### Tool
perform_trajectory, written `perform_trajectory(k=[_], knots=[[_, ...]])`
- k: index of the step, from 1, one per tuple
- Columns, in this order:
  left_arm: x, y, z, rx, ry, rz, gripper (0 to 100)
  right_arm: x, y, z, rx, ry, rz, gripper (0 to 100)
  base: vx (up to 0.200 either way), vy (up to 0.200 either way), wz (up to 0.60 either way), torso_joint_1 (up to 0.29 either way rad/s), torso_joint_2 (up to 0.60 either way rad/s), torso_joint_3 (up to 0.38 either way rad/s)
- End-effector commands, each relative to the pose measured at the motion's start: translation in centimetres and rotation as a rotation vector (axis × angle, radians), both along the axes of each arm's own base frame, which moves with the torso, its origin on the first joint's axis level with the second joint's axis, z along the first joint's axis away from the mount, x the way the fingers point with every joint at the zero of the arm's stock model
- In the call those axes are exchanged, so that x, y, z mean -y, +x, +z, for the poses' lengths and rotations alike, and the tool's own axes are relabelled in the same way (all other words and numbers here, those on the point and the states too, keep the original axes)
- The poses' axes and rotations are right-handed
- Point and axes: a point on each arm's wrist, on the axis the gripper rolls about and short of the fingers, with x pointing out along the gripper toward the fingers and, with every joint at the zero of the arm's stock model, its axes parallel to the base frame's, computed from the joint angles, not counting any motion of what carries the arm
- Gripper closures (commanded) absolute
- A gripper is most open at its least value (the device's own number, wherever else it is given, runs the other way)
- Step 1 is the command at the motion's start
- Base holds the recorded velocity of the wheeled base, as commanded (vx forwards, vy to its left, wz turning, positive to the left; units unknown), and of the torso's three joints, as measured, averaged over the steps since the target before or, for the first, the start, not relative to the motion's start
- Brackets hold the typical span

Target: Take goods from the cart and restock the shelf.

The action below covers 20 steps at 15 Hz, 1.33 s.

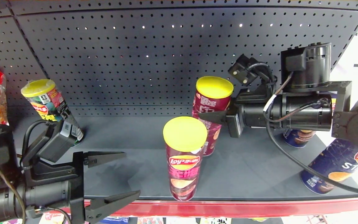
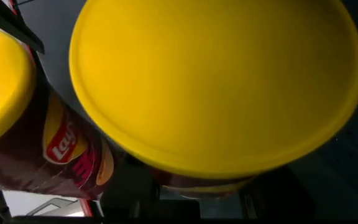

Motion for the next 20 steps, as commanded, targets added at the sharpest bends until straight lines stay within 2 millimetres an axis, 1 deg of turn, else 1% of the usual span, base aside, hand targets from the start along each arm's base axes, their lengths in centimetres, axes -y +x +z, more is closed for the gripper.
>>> perform_trajectory(k=[1, 5, 6, 12, 19, 20], knots=[[-0.1, -0.3, 0.3, 0.013, -0.007, 0.007, 0, -0.6, 0.8, -0.6, -0.012, -0.008, 0.002, 100, 0.0, 0.0, 0.0, 0.0, 0.0, 0.0], [-0.2, -0.3, 0.3, 0.014, -0.007, 0.007, 0, -1.7, 1.7, -0.5, -0.004, -0.003, 0.013, 100, 0.0, 0.0, 0.0, 0.0, 0.0, 0.0], [-0.2, -0.4, 0.3, 0.015, -0.008, 0.007, 0, -1.9, 1.9, -0.8, -0.011, -0.008, 0.013, 100, 0.0, 0.0, 0.0, 0.0, 0.0, 0.0], [-0.2, -0.4, 0.3, 0.014, -0.009, 0.008, 0, -2.3, 2.5, -1.1, -0.013, -0.009, 0.014, 100, 0.0, 0.0, 0.0, 0.0, 0.0, 0.0], [-0.2, -0.5, 0.1, 0.001, -0.008, 0.004, 0, -2.4, 2.5, -1.4, -0.023, -0.017, 0.014, 100, 0.0, 0.0, 0.0, 0.0, 0.0, 0.0], [-0.2, -0.5, 0.0, -0.005, -0.006, 0.004, 0, -2.4, 2.4, -1.5, -0.024, -0.018, 0.016, 0, 0.0, 0.0, 0.0, 0.0, 0.0, 0.0]])
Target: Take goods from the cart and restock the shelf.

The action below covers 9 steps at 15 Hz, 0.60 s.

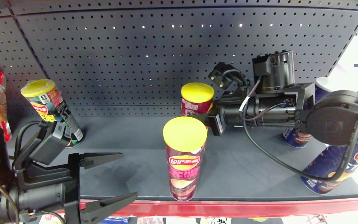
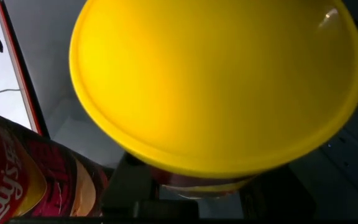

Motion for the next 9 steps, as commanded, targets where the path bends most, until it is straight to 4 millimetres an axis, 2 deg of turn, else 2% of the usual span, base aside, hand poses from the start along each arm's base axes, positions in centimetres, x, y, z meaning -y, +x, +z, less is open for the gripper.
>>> perform_trajectory(k=[1, 6, 9], knots=[[0.0, 0.0, -0.2, -0.008, 0.003, 0.0, 0, -0.2, -0.2, 0.0, -0.001, 0.001, 0.007, 0, 0.0, 0.0, 0.0, 0.0, 0.0, 0.0], [0.0, 0.1, -0.3, -0.017, 0.006, 0.002, 0, 0.1, -0.8, 0.4, 0.002, 0.005, 0.002, 0, 0.0, 0.0, 0.0, 0.0, 0.0, 0.0], [0.0, 0.4, -0.6, -0.032, 0.013, 0.011, 0, 1.2, -2.2, 0.6, -0.004, 0.001, 0.002, 0, 0.0, 0.0, 0.0, 0.0, 0.0, 0.0]])
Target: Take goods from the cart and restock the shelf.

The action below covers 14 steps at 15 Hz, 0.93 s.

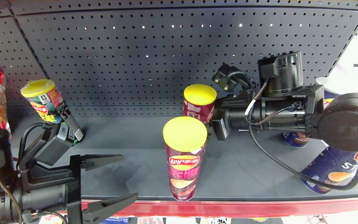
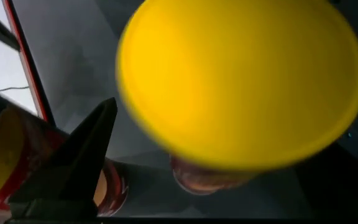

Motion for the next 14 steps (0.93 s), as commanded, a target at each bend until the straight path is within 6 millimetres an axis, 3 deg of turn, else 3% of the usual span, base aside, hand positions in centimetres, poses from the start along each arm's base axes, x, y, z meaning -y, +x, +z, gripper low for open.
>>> perform_trajectory(k=[1, 8, 14], knots=[[0.0, 0.3, -0.3, -0.013, 0.006, 0.007, 0, 1.1, -1.4, 0.6, 0.01, 0.006, -0.003, 0, 0.0, 0.0, 0.0, 0.0, 0.0, 0.0], [-0.2, 1.1, -1.0, -0.042, 0.032, 0.057, 0, 4.0, -4.9, 1.7, 0.015, 0.034, -0.05, 0, 0.0, 0.0, 0.0, 0.0, 0.0, 0.0], [0.0, 1.4, -1.3, -0.052, 0.043, 0.06, 0, 5.3, -6.9, 2.4, 0.043, 0.046, -0.06, 0, 0.0, 0.0, 0.0, 0.0, 0.0, 0.0]])
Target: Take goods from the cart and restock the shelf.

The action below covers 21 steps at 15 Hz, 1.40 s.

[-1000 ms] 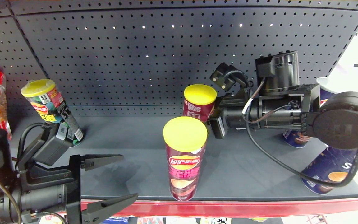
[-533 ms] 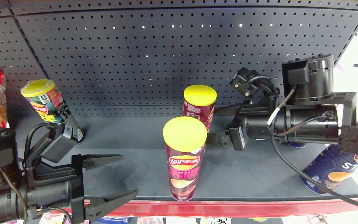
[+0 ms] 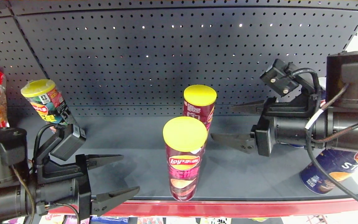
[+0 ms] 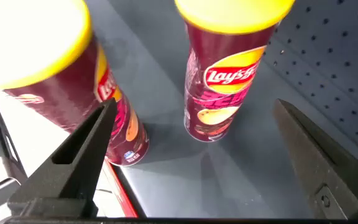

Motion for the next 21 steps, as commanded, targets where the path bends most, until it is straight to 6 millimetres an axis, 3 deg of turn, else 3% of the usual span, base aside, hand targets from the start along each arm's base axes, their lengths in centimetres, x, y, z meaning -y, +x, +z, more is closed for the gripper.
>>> perform_trajectory(k=[1, 3, 8, 10, 16, 21], knots=[[0.0, 0.1, -0.2, -0.007, 0.004, -0.001, 0, 0.7, -1.3, 0.6, 0.024, 0.014, 0.0, 0, 0.0, 0.0, 0.0, 0.0, 0.0, 0.0], [0.1, 0.2, -0.3, -0.009, 0.01, 0.007, 0, 1.7, -2.8, 0.4, 0.028, 0.013, 0.004, 0, 0.0, 0.0, 0.0, 0.0, 0.0, 0.0], [0.5, 1.3, -1.0, -0.024, 0.04, 0.014, 0, 5.7, -8.9, -1.9, 0.033, 0.015, 0.037, 0, 0.0, 0.0, 0.0, 0.0, 0.0, 0.0], [0.6, 1.8, -1.6, -0.022, 0.073, 0.0, 0, 6.7, -10.3, -2.3, 0.047, 0.025, 0.037, 0, 0.0, 0.0, 0.0, 0.0, 0.0, 0.0], [1.6, 4.0, -2.1, -0.022, 0.102, 0.002, 0, 8.1, -11.7, -1.7, 0.108, 0.063, -0.026, 0, 0.0, 0.0, 0.0, 0.0, 0.0, 0.0], [3.2, 4.2, -2.7, -0.04, 0.115, -0.057, 0, 8.6, -11.7, -1.3, 0.102, 0.097, -0.079, 0, 0.0, 0.0, 0.0, 0.0, 0.0, 0.0]])
